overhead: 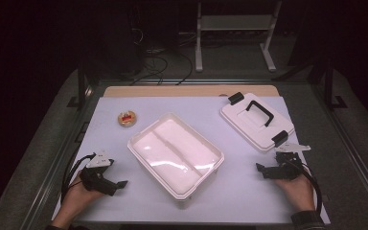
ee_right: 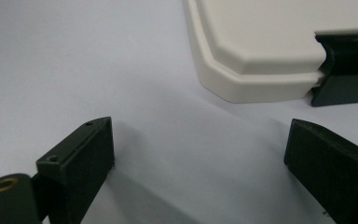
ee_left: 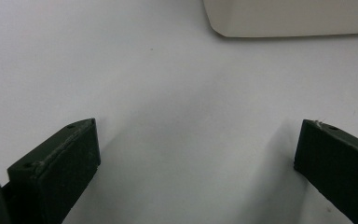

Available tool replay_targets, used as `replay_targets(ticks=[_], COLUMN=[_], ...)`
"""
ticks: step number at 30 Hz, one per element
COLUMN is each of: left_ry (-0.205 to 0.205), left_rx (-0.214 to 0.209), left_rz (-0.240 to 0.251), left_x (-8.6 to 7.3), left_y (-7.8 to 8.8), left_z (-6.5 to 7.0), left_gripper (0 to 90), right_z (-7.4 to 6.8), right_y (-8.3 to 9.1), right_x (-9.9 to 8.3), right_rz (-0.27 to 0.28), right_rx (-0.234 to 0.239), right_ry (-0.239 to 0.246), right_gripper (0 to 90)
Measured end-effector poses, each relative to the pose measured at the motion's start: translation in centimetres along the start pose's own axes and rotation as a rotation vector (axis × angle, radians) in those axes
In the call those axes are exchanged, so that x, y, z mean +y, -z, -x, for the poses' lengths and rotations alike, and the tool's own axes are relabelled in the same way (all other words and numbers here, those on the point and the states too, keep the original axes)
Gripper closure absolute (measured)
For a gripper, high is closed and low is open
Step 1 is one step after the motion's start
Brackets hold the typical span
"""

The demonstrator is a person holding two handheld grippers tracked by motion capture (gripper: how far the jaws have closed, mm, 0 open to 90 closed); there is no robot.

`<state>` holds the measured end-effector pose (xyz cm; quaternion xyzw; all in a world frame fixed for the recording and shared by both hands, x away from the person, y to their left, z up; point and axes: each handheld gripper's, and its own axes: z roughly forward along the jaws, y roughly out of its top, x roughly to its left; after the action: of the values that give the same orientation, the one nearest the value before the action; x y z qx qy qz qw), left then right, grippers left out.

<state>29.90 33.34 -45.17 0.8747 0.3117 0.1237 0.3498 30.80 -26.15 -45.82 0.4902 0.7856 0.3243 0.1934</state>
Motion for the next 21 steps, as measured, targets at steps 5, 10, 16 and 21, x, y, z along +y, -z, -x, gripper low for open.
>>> replay_targets(ticks=[5, 10, 16, 21], left_ry=[0.028, 0.062, 0.075, 0.064], left_rx=[-0.008, -0.052, -0.055, -0.060], left_rz=[0.009, 0.036, 0.060, 0.062], left_x=[0.2, 0.6, 1.8, 3.1], left_y=[0.7, 1.7, 2.9, 3.5], left_z=[-0.4, -0.9, -1.5, -1.6], left_gripper=[12.7, 35.0, 65.0, 89.7], right_z=[-0.1, -0.6, -2.4, -4.2], right_y=[0.6, 1.8, 3.2, 3.8], right_x=[0.0, 0.3, 1.0, 1.7], right_rz=[0.008, 0.035, 0.084, 0.123], right_rx=[0.012, 0.034, 0.065, 0.125], right_ry=[-0.009, -0.009, 0.044, 0.106], right_gripper=[15.0, 23.4, 53.3, 78.3])
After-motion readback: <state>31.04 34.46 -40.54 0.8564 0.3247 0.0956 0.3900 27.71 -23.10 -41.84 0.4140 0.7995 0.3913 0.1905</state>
